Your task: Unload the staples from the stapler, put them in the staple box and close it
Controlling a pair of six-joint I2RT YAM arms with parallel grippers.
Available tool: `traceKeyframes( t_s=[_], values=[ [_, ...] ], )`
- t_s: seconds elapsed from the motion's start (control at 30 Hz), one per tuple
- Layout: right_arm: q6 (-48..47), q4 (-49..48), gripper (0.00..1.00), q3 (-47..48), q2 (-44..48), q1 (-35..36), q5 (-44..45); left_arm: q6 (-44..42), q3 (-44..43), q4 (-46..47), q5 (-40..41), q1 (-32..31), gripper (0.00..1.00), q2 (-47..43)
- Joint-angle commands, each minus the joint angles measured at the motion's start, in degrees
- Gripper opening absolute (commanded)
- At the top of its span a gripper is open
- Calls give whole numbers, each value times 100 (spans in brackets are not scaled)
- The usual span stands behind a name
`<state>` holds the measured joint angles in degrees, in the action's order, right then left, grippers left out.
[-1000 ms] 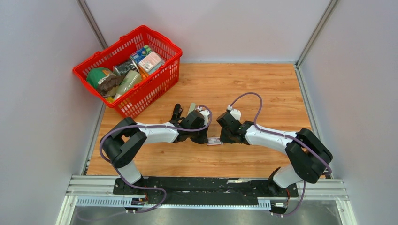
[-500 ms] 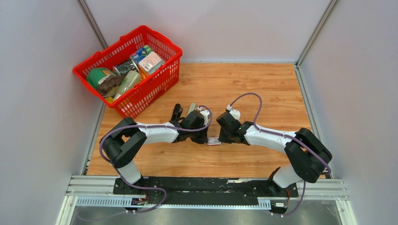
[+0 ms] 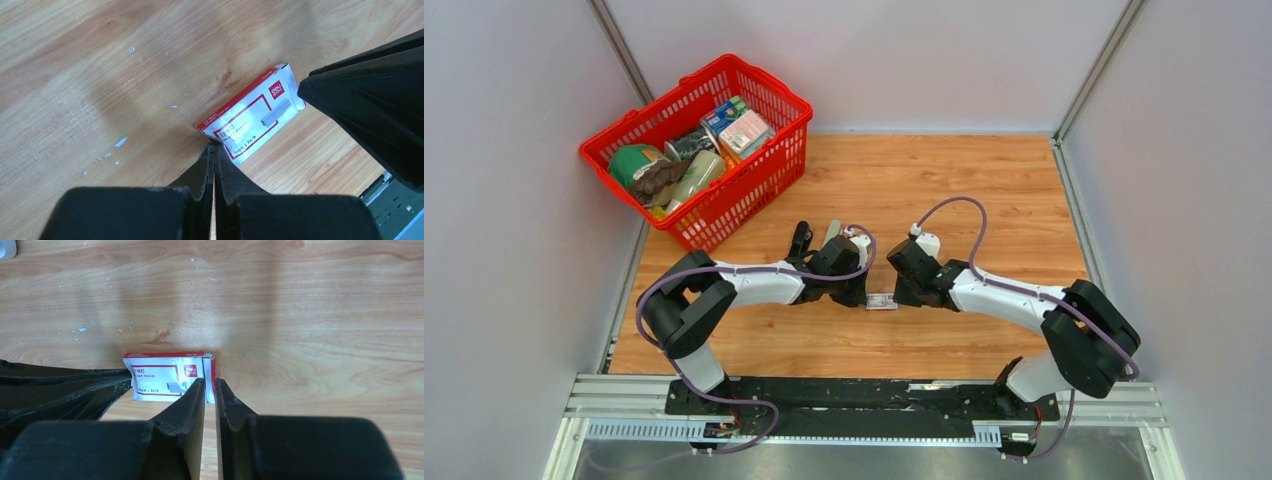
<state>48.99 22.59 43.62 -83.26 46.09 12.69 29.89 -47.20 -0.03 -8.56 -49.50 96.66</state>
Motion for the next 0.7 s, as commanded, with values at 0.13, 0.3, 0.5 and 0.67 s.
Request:
traceKeyframes(
  t_s=[0.13, 0.3, 0.5, 0.67],
  values=[
    [-39, 176, 18, -125, 294, -56, 357, -62, 167, -348, -6, -69, 0, 169],
    [-74, 53, 0, -125, -5, -82, 357, -53, 167, -357, -6, -69, 0, 151],
    [-100, -167, 0, -73, -251, -73, 305, -62, 211, -348, 3, -60, 0, 90],
    [-109, -342, 0, -55, -375, -82, 112, -53, 229, -322, -6, -69, 0, 81]
  ],
)
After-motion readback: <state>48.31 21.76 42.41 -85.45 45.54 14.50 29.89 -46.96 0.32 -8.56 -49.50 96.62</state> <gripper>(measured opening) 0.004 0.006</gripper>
